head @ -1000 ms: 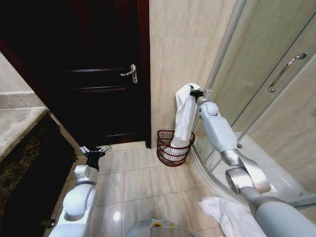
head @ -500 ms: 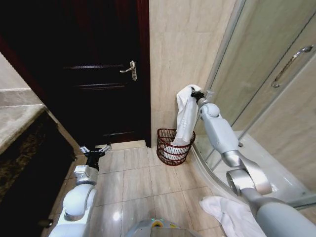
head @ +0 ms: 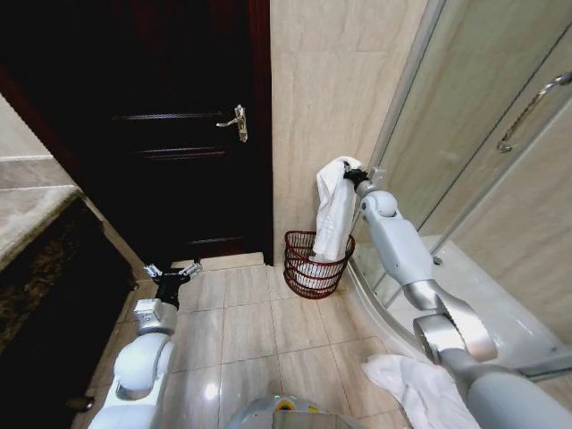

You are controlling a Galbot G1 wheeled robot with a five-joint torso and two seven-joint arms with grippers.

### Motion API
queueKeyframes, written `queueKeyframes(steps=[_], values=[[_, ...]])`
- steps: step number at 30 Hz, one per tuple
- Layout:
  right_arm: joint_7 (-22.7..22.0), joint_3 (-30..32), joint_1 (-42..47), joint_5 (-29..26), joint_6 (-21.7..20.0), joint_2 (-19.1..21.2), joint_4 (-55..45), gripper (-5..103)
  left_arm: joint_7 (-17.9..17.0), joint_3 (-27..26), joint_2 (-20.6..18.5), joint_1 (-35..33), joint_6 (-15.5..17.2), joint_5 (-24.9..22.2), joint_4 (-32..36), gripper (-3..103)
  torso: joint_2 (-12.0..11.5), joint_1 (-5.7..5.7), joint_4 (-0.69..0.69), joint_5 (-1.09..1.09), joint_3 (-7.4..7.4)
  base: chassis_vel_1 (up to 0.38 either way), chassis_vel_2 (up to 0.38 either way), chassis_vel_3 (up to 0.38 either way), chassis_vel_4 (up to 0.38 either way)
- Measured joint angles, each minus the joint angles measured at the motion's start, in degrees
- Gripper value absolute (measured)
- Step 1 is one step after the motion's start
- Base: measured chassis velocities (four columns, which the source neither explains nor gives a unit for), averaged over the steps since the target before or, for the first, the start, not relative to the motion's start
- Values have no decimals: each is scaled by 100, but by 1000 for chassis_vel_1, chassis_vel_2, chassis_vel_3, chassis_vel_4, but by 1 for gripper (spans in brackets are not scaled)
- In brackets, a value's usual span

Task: Discard the used towel into the hamper.

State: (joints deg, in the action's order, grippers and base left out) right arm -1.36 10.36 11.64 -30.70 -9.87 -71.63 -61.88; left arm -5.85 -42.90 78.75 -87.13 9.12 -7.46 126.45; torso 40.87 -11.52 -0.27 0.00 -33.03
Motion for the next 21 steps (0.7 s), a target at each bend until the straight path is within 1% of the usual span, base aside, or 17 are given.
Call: queueKeyframes(steps=[5, 8, 16, 18, 19, 20, 21], values=[[-20, -18, 33, 5, 5, 3, -92, 5, 0, 0, 0, 0, 0, 0, 0, 100, 16, -4, 0, 0, -7, -29, 28, 29, -39], [-42, -40, 59, 5, 5, -3, -147, 5, 0, 0, 0, -1, 0, 0, 0, 100, 22, -7, 1, -1, -11, -84, 146, 111, -89], [-210, -39, 196, 47, 36, 6, -348, 5, 0, 0, 0, 1, 0, 0, 0, 100, 37, -21, 2, -1, -24, -178, 175, 184, -179], [-472, -32, 511, 128, -35, 139, -893, 5, 0, 1, 0, 2, 0, 0, 0, 100, 41, -26, 2, -2, -27, -162, 162, 151, -143], [-659, -29, 818, 127, -127, 247, -1328, 5, 0, 0, -1, 2, 0, 0, 0, 100, 44, -27, 2, -1, -28, -90, 122, 74, -118], [-659, -29, 818, 127, -127, 247, -1328, 5, 0, 0, -1, 2, 0, 0, 0, 100, 44, -27, 2, -1, -28, -90, 122, 74, -118], [-826, 4, 1202, 123, -263, 347, -1827, 5, 0, 0, 1, 2, 0, 0, 0, 100, 47, -26, 2, -2, -28, -90, 65, 57, -37]])
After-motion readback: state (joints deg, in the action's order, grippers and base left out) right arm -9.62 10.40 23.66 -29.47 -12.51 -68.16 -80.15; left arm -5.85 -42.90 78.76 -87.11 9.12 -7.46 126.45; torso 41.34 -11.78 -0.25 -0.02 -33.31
